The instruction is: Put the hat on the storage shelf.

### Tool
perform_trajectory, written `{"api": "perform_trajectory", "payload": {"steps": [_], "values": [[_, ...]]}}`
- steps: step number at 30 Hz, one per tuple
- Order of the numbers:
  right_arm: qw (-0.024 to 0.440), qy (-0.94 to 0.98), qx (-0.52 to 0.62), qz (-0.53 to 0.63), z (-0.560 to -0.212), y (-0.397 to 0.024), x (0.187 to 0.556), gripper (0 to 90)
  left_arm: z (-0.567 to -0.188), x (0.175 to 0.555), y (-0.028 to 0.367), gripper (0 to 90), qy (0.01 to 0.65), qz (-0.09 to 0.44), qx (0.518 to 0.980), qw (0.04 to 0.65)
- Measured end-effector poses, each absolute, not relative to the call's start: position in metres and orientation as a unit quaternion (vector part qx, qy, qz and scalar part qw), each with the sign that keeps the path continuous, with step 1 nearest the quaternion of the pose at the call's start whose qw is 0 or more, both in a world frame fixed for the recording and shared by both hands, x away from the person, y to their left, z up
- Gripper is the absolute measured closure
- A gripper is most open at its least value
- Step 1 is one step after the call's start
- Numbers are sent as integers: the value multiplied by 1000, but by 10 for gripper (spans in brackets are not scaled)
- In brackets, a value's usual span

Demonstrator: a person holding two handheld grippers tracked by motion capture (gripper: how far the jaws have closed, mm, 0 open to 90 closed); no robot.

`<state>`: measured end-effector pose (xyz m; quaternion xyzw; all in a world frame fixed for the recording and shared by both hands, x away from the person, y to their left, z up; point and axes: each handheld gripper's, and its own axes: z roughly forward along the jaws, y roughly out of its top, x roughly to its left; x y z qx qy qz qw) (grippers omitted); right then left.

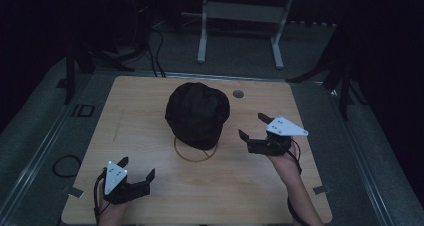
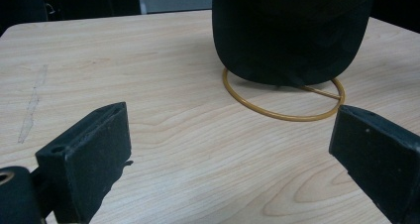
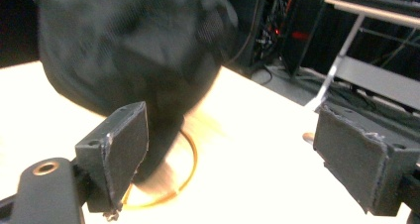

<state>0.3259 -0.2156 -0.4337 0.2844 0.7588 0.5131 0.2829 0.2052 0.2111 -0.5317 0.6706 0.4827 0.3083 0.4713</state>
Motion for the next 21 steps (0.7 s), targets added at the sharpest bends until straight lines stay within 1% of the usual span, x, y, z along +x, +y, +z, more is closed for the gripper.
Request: {"api": "perform_trajectory", "payload": {"steps": [6,21], "values": [[282,758,308,501,-452,-233,325,137,-533,206,211,32,482,312,672,468],[296,753,360,464,-500,-280,314,139,-539,209,212,33,483,309,677,461]]}}
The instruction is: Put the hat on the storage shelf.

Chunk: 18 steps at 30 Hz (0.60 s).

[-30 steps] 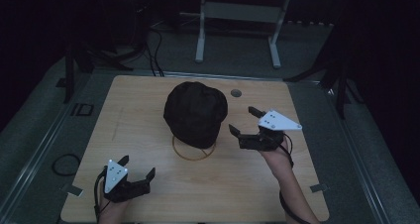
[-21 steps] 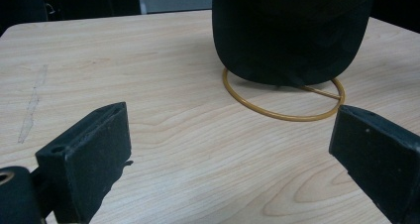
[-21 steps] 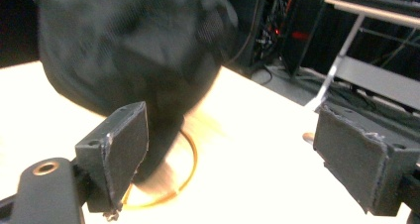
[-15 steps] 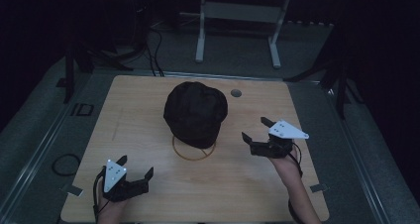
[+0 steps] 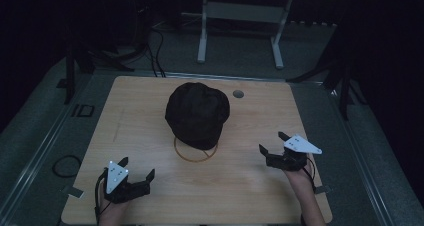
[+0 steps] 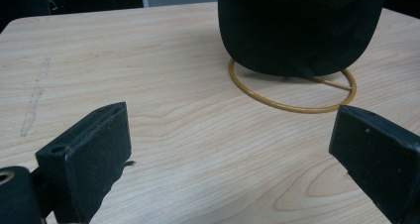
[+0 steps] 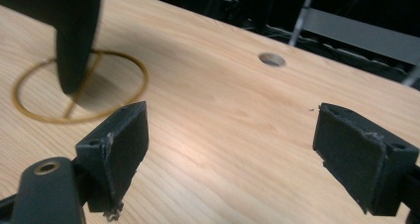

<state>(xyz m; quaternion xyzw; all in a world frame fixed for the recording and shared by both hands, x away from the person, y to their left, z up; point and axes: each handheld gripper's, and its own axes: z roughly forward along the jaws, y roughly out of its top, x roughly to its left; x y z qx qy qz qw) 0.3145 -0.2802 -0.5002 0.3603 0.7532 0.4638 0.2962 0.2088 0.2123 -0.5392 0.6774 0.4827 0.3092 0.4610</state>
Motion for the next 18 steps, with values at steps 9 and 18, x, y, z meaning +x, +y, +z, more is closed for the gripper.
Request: {"api": "perform_trajectory", "payload": {"steps": [9,18], "values": [[292,749,400,440,-524,-307,306,139,-541,210,212,33,483,306,682,457],[310,735,444,409,-540,-335,293,140,-543,211,213,33,486,303,682,455]]}}
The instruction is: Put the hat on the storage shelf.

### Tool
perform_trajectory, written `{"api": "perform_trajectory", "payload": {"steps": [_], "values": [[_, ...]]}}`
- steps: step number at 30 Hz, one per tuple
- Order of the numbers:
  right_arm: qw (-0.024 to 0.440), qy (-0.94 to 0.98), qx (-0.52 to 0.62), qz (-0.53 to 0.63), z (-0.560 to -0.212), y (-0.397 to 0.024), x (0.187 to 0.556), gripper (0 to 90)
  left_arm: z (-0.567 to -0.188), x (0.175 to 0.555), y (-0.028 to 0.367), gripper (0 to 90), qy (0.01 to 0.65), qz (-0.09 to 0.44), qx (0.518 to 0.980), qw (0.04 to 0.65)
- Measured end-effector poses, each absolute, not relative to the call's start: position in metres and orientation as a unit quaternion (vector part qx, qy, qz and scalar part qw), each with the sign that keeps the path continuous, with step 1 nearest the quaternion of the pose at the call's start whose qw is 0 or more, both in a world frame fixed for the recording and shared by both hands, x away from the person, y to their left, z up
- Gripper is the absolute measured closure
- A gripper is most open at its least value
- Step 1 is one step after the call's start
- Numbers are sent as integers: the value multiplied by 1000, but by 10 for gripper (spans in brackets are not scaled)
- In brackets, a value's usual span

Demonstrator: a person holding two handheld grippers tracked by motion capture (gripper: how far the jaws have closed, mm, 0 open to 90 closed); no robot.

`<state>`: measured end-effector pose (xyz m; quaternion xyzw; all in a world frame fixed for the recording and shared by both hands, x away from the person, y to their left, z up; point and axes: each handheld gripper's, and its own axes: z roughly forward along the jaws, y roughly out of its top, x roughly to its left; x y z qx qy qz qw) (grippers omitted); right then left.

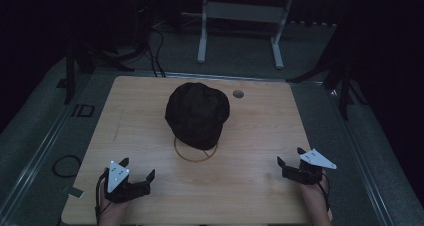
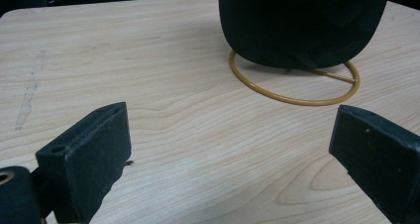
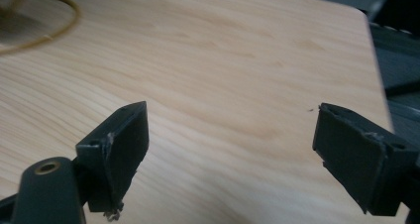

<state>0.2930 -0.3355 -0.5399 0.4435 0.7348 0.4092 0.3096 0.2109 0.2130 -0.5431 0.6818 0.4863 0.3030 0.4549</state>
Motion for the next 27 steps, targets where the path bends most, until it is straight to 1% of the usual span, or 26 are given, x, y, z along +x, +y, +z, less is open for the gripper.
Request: {"api": "perform_trajectory", "payload": {"steps": [3,8,16,27], "values": [[306,726,463,406,-545,-347,289,141,-543,211,213,33,485,303,683,455],[322,709,489,392,-549,-362,282,141,-543,211,213,33,485,303,683,454],[340,692,508,384,-553,-372,277,145,-544,211,213,33,486,306,683,451],[343,692,507,381,-555,-372,277,149,-545,210,211,41,482,307,686,451]]}}
